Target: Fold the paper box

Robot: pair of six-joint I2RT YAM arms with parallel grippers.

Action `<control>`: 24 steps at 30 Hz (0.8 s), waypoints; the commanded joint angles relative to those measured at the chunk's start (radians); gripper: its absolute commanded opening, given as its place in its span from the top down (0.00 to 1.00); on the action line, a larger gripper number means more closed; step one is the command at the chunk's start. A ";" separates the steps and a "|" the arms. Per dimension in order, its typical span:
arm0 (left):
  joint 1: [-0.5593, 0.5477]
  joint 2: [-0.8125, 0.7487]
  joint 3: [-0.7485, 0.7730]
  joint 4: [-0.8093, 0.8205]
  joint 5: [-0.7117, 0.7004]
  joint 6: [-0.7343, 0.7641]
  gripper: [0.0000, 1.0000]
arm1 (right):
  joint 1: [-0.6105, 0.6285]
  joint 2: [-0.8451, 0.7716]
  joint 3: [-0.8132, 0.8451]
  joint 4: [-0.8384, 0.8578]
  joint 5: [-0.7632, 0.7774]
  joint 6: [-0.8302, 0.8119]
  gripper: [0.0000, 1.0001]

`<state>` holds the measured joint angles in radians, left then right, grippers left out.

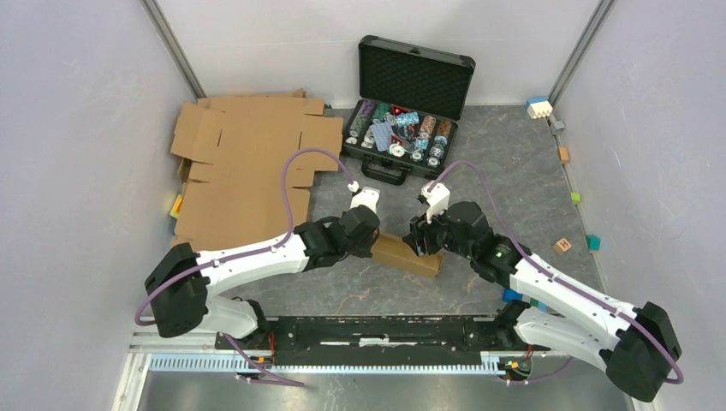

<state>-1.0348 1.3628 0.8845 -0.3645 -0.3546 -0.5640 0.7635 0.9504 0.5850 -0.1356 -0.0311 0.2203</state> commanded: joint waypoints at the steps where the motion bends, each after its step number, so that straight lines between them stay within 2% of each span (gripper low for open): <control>1: -0.009 0.025 0.025 -0.004 0.032 0.036 0.76 | 0.003 0.001 0.003 0.055 -0.095 -0.052 0.43; 3: -0.009 0.028 0.025 -0.004 0.032 0.036 0.76 | 0.003 0.000 -0.010 0.067 -0.116 -0.059 0.47; 7: -0.010 0.036 0.030 -0.002 0.033 0.040 0.76 | 0.007 -0.022 -0.041 0.107 -0.169 -0.078 0.48; 12: -0.010 0.043 0.033 0.000 0.037 0.040 0.76 | 0.011 -0.018 -0.059 0.098 -0.178 -0.106 0.57; 17: -0.010 0.048 0.030 0.006 0.038 0.038 0.76 | 0.029 -0.028 -0.080 0.120 -0.209 -0.112 0.59; 24: -0.010 0.027 0.046 -0.040 0.062 0.046 0.65 | 0.063 -0.020 -0.092 0.101 -0.147 -0.137 0.58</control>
<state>-1.0344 1.3876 0.9009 -0.3584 -0.3470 -0.5598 0.8055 0.9356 0.5076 -0.0380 -0.1982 0.1059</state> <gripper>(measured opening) 0.329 0.416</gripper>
